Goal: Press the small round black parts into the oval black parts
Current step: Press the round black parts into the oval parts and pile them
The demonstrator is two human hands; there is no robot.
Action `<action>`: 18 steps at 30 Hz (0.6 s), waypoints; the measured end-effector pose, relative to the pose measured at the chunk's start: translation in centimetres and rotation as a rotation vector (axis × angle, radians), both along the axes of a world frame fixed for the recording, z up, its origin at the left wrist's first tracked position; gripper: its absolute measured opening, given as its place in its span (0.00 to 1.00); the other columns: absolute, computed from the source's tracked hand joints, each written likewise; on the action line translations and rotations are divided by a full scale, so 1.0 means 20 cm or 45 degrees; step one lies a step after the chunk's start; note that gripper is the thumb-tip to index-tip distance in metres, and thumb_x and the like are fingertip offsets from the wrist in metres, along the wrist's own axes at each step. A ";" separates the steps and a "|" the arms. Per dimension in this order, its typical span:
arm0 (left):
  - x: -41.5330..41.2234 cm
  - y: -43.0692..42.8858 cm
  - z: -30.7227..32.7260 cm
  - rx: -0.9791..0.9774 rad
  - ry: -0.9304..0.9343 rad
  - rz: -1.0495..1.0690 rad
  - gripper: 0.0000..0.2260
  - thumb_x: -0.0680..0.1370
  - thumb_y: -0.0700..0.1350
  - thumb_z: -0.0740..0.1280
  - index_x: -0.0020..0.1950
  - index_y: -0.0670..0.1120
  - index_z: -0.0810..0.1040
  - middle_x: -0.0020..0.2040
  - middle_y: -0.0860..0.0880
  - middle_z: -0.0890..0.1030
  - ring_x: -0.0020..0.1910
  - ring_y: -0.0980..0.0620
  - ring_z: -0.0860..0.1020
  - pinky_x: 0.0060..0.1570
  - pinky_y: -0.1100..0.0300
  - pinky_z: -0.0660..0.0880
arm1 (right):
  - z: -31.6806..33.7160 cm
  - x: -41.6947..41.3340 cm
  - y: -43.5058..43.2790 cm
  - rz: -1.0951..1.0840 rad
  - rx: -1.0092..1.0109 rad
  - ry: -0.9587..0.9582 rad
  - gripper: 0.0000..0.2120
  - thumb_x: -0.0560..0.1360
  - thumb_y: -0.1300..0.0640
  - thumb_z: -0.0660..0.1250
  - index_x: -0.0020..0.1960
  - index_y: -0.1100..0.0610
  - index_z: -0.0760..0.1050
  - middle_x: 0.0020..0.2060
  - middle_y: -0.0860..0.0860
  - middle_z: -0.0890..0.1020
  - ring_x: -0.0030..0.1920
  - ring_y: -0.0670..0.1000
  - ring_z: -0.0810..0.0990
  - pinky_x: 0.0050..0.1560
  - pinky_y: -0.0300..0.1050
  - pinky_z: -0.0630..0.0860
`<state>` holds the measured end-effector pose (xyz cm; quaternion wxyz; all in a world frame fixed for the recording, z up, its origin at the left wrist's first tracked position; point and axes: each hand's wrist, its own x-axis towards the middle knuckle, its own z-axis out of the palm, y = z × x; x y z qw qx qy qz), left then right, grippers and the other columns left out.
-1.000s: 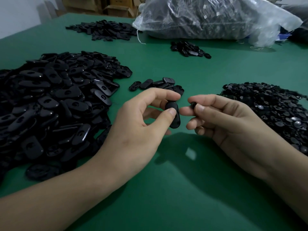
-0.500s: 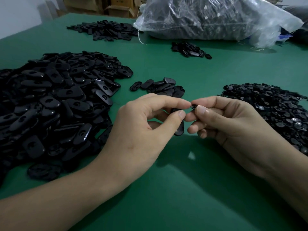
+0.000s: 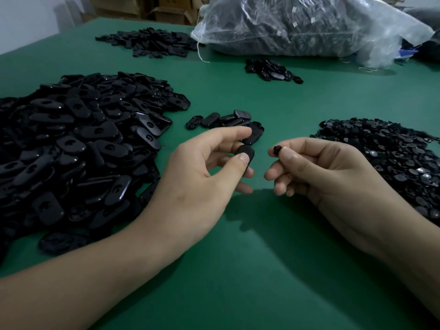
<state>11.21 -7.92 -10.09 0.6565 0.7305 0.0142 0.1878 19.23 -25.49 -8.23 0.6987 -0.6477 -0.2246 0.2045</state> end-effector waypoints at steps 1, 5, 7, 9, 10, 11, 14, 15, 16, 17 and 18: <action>0.00 0.00 0.00 0.014 0.005 -0.008 0.16 0.82 0.34 0.67 0.67 0.48 0.81 0.53 0.50 0.84 0.48 0.56 0.85 0.44 0.63 0.83 | 0.00 0.00 0.00 -0.012 -0.022 -0.035 0.10 0.73 0.54 0.69 0.49 0.59 0.81 0.37 0.57 0.86 0.33 0.49 0.82 0.37 0.39 0.77; 0.00 -0.01 0.00 0.067 0.012 0.001 0.20 0.80 0.33 0.69 0.69 0.50 0.80 0.55 0.53 0.86 0.50 0.59 0.85 0.52 0.68 0.80 | 0.01 -0.01 0.00 -0.048 -0.110 -0.210 0.08 0.74 0.54 0.69 0.48 0.58 0.82 0.37 0.57 0.86 0.31 0.51 0.81 0.37 0.42 0.77; 0.01 0.00 0.00 0.019 0.024 0.022 0.22 0.78 0.36 0.73 0.70 0.52 0.79 0.56 0.52 0.86 0.52 0.57 0.86 0.56 0.63 0.81 | 0.02 -0.02 0.00 -0.054 -0.124 -0.254 0.08 0.74 0.53 0.70 0.47 0.58 0.83 0.37 0.57 0.86 0.31 0.51 0.81 0.37 0.44 0.77; 0.01 0.01 -0.01 -0.037 0.035 0.041 0.21 0.75 0.40 0.77 0.66 0.52 0.80 0.54 0.51 0.86 0.52 0.52 0.86 0.57 0.57 0.82 | 0.02 -0.02 0.00 -0.065 -0.129 -0.280 0.08 0.72 0.52 0.71 0.46 0.57 0.83 0.36 0.57 0.86 0.31 0.52 0.81 0.37 0.44 0.77; 0.01 0.01 -0.01 -0.058 0.036 0.039 0.19 0.74 0.40 0.78 0.63 0.51 0.81 0.52 0.51 0.87 0.51 0.51 0.87 0.56 0.54 0.82 | 0.02 -0.02 0.00 -0.072 -0.128 -0.288 0.08 0.72 0.52 0.71 0.45 0.57 0.83 0.36 0.57 0.86 0.30 0.52 0.81 0.36 0.44 0.76; 0.01 0.02 -0.01 -0.069 0.033 0.032 0.17 0.73 0.39 0.78 0.60 0.50 0.82 0.51 0.51 0.87 0.49 0.50 0.87 0.56 0.53 0.83 | 0.03 -0.02 0.00 -0.079 -0.126 -0.294 0.08 0.71 0.52 0.72 0.44 0.57 0.83 0.35 0.57 0.86 0.30 0.51 0.80 0.36 0.44 0.76; 0.01 0.02 0.00 -0.096 0.027 0.026 0.16 0.72 0.38 0.79 0.57 0.50 0.84 0.47 0.48 0.88 0.46 0.49 0.88 0.52 0.56 0.84 | 0.03 -0.02 0.00 -0.087 -0.118 -0.308 0.08 0.70 0.51 0.73 0.42 0.55 0.84 0.35 0.56 0.86 0.29 0.51 0.80 0.35 0.43 0.76; 0.01 0.02 0.00 -0.108 0.028 0.031 0.16 0.72 0.38 0.79 0.57 0.50 0.84 0.46 0.48 0.88 0.45 0.49 0.88 0.50 0.56 0.84 | 0.03 -0.02 0.00 -0.084 -0.118 -0.315 0.08 0.70 0.51 0.73 0.42 0.55 0.84 0.35 0.56 0.86 0.29 0.51 0.80 0.34 0.42 0.76; 0.01 0.02 0.00 -0.123 0.029 0.040 0.16 0.72 0.37 0.79 0.57 0.50 0.84 0.46 0.48 0.88 0.44 0.49 0.88 0.48 0.57 0.84 | 0.03 -0.02 0.00 -0.079 -0.121 -0.323 0.08 0.69 0.50 0.73 0.42 0.55 0.85 0.35 0.56 0.86 0.29 0.51 0.80 0.34 0.41 0.76; 0.00 0.02 0.01 -0.138 0.029 0.051 0.16 0.72 0.37 0.79 0.57 0.50 0.84 0.45 0.48 0.88 0.44 0.49 0.88 0.45 0.57 0.84 | 0.03 -0.02 0.00 -0.074 -0.125 -0.330 0.09 0.69 0.50 0.74 0.43 0.55 0.85 0.35 0.56 0.86 0.29 0.51 0.80 0.34 0.40 0.76; 0.00 0.01 0.01 -0.145 0.030 0.063 0.16 0.72 0.37 0.79 0.57 0.51 0.84 0.45 0.49 0.88 0.43 0.50 0.88 0.42 0.57 0.85 | 0.03 -0.02 0.00 -0.069 -0.127 -0.333 0.09 0.69 0.50 0.74 0.43 0.56 0.85 0.35 0.56 0.86 0.29 0.50 0.80 0.34 0.39 0.76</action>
